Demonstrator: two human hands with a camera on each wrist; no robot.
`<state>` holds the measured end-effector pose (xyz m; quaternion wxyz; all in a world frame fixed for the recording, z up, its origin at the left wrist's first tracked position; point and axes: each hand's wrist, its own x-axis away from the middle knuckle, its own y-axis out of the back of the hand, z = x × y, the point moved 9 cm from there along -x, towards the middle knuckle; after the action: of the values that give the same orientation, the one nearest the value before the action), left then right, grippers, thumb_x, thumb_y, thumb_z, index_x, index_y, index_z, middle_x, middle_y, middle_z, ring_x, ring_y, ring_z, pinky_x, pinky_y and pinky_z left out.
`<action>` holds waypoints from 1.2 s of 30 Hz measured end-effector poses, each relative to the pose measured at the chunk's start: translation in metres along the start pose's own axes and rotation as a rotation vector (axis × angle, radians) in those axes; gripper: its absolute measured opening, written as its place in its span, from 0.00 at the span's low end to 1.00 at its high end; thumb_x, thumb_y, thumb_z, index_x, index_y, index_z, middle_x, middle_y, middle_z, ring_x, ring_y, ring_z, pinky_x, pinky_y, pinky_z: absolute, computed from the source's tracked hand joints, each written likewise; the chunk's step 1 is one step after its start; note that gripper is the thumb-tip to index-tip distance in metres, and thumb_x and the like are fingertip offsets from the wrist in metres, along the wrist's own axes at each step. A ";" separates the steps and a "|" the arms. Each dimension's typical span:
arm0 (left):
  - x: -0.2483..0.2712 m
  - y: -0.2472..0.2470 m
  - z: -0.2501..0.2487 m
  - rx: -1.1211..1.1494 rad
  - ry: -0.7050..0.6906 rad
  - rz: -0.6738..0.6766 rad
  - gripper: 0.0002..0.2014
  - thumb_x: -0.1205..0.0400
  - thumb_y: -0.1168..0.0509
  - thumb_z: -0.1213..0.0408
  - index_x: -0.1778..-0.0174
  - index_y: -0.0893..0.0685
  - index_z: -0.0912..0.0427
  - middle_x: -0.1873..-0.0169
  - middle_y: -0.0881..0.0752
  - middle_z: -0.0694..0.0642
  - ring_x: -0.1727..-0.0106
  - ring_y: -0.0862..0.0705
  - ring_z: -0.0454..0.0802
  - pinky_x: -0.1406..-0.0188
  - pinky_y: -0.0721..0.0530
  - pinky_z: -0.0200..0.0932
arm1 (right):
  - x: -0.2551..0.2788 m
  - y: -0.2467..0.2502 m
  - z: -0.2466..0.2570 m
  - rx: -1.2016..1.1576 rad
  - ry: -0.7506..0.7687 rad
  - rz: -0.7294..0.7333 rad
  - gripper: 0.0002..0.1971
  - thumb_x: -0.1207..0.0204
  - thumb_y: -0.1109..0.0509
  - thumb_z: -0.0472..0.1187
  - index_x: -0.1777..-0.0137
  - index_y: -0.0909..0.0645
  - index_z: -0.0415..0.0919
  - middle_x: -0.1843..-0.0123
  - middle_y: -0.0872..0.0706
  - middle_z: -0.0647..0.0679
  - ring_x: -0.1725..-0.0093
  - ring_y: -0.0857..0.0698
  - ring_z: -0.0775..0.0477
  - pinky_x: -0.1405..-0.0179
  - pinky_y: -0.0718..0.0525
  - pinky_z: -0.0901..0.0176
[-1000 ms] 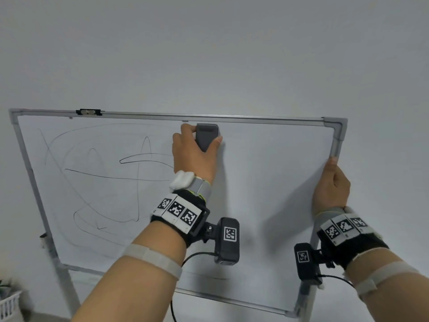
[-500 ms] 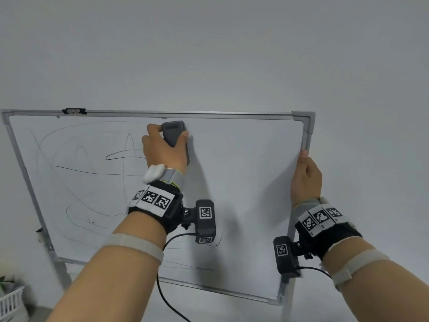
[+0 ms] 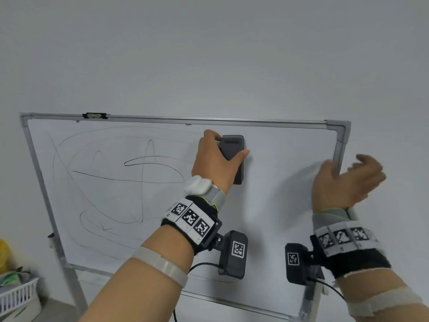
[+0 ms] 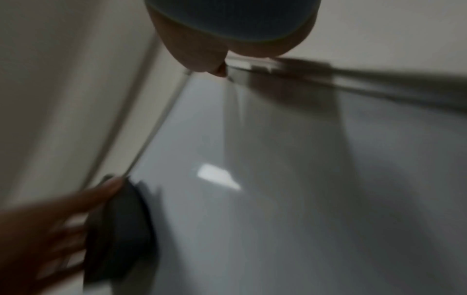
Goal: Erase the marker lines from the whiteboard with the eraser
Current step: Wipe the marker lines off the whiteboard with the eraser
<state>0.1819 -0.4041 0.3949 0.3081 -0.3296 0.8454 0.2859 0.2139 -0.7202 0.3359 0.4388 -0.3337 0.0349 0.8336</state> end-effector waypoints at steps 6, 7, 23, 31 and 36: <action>-0.014 0.029 0.013 -0.031 -0.039 0.056 0.36 0.30 0.26 0.37 0.28 0.34 0.34 0.47 0.20 0.48 0.54 0.17 0.47 0.60 0.20 0.39 | 0.130 -0.086 0.128 -0.067 0.584 0.538 0.36 0.32 0.22 0.45 0.25 0.29 0.37 0.39 0.25 0.44 0.42 0.21 0.38 0.47 0.19 0.38; -0.018 0.033 0.016 -0.037 -0.047 0.076 0.33 0.29 0.26 0.39 0.29 0.30 0.36 0.47 0.21 0.49 0.54 0.18 0.46 0.60 0.23 0.36 | 0.148 -0.103 0.136 0.015 0.632 0.578 0.39 0.33 0.21 0.49 0.23 0.29 0.38 0.39 0.24 0.42 0.42 0.22 0.38 0.49 0.20 0.41; -0.121 0.173 0.086 -0.365 -0.475 -0.188 0.19 0.14 0.40 0.48 0.29 0.17 0.45 0.35 0.20 0.54 0.31 0.26 0.57 0.34 0.24 0.54 | 0.172 -0.148 0.136 0.191 0.429 0.230 0.39 0.22 0.24 0.45 0.14 0.37 0.43 0.41 0.24 0.36 0.44 0.29 0.36 0.44 0.23 0.43; -0.189 0.198 0.163 -0.750 -0.229 0.063 0.24 0.11 0.60 0.49 0.41 0.18 0.50 0.40 0.15 0.54 0.32 0.24 0.62 0.19 0.43 0.65 | 0.244 -0.212 0.184 0.108 0.601 0.281 0.38 0.24 0.25 0.42 0.14 0.34 0.56 0.43 0.26 0.39 0.48 0.25 0.38 0.52 0.18 0.45; -0.198 0.191 0.159 -0.720 -0.307 0.169 0.23 0.10 0.57 0.44 0.50 0.18 0.48 0.53 0.15 0.49 0.37 0.23 0.61 0.20 0.43 0.61 | 0.295 -0.250 0.212 0.216 0.881 0.407 0.35 0.26 0.23 0.39 0.18 0.26 0.53 0.48 0.22 0.38 0.55 0.24 0.37 0.59 0.19 0.44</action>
<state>0.2124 -0.1012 0.4856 0.2712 -0.2991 0.6594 0.6341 0.1758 -0.2840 0.3854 0.2428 -0.5931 0.3677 0.6739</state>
